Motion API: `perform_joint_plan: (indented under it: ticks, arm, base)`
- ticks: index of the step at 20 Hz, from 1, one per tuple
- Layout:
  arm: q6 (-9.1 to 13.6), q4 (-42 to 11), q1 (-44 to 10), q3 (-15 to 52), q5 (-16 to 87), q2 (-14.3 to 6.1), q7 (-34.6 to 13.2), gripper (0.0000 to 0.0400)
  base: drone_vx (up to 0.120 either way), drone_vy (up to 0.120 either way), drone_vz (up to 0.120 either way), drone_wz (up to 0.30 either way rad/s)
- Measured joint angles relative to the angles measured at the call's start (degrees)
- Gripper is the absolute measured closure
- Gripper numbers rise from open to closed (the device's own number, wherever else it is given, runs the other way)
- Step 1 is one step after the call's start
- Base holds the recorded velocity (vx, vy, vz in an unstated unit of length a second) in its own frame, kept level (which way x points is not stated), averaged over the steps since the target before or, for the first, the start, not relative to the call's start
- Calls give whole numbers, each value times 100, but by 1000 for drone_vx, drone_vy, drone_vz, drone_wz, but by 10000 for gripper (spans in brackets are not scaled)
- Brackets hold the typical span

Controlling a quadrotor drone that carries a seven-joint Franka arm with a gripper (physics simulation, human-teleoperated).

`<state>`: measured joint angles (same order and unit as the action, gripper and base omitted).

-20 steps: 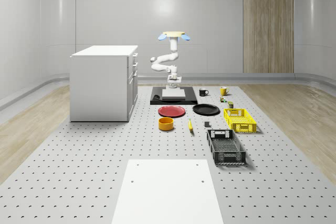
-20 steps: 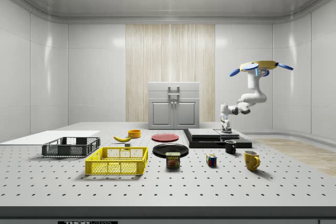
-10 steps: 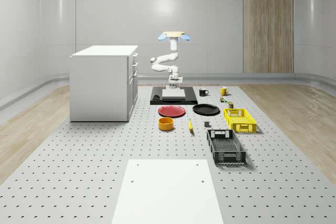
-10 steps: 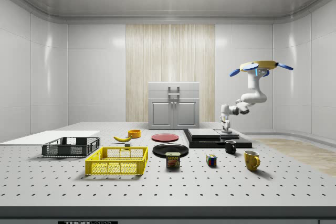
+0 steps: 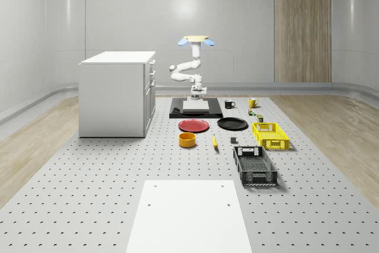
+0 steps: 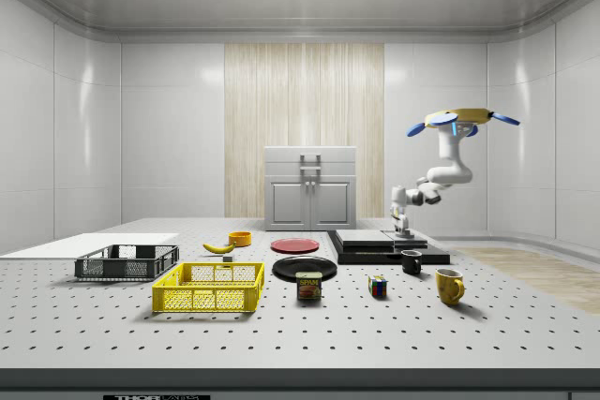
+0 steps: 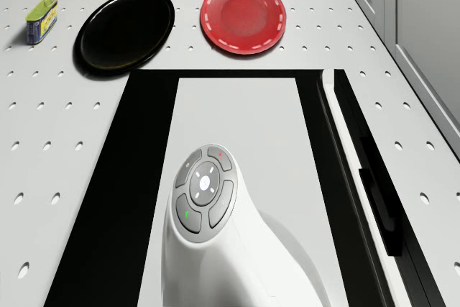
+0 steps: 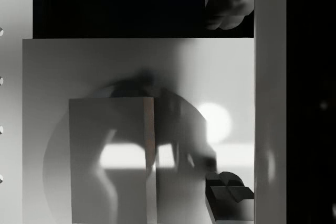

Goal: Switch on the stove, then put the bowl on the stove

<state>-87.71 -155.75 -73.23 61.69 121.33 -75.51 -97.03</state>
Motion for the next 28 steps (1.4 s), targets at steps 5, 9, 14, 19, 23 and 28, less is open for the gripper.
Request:
perform_joint_plan:
  ticks: [5, 9, 14, 19, 23, 28]
  arm:
    - [-14, 2, -18, 4, -9, -15, -14, 0]
    - [-26, 4, -28, 7, -16, -28, -22, 0]
    - [-40, 5, -39, 10, -25, -44, -30, 0]
    - [-54, 7, -48, 13, -33, -60, -37, 0]
    - [-65, 8, -55, 16, -40, -71, -43, 0]
    - [-78, 10, -63, 19, -48, -86, -49, 0]
  base:
    - [120, 0, 0, 0]
    - [120, 0, 0, 0]
    - [120, -96, 0, 0]
    - [120, -8, 0, 0]
    - [120, 0, 0, 0]
    - [120, 0, 0, 0]
